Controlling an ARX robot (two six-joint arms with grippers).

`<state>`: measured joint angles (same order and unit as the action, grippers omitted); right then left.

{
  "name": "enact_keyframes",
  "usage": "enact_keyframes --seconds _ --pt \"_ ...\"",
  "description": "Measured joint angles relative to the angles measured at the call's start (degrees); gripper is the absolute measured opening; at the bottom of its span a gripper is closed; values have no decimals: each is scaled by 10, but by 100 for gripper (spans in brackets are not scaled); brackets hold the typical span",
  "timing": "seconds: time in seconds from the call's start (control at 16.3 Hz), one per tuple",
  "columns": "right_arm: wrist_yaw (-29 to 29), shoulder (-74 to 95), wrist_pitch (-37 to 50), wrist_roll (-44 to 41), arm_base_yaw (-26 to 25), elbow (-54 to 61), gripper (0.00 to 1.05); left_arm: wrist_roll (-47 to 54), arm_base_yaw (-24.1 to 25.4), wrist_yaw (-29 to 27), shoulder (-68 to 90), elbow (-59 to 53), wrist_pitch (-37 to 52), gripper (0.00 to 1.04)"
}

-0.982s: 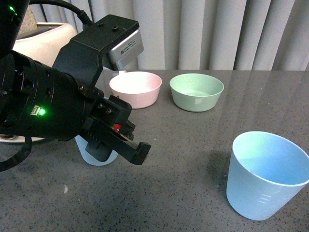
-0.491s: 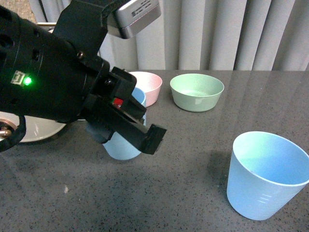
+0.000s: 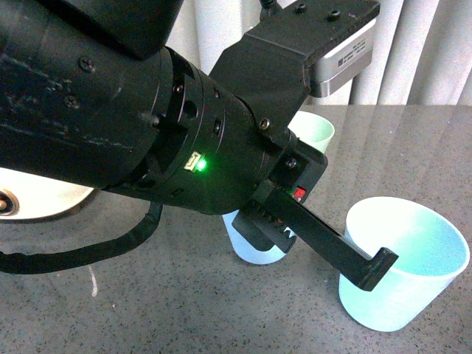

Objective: Stack blue cups with both arms

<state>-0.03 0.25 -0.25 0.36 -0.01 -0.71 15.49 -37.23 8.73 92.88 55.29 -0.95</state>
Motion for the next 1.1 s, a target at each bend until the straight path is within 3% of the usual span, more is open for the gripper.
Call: enact_keyframes --seconds 0.49,0.55,0.68,1.1 --pt "0 0 0 0 0 0 98 14 -7 3 16 0 1 2" --pt "0 0 0 0 0 0 98 11 -7 8 16 0 -3 22" --pt "0 0 0 0 0 0 98 -12 4 30 -13 8 -15 99" --pt "0 0 0 0 0 0 98 -22 29 46 -47 18 -18 98"
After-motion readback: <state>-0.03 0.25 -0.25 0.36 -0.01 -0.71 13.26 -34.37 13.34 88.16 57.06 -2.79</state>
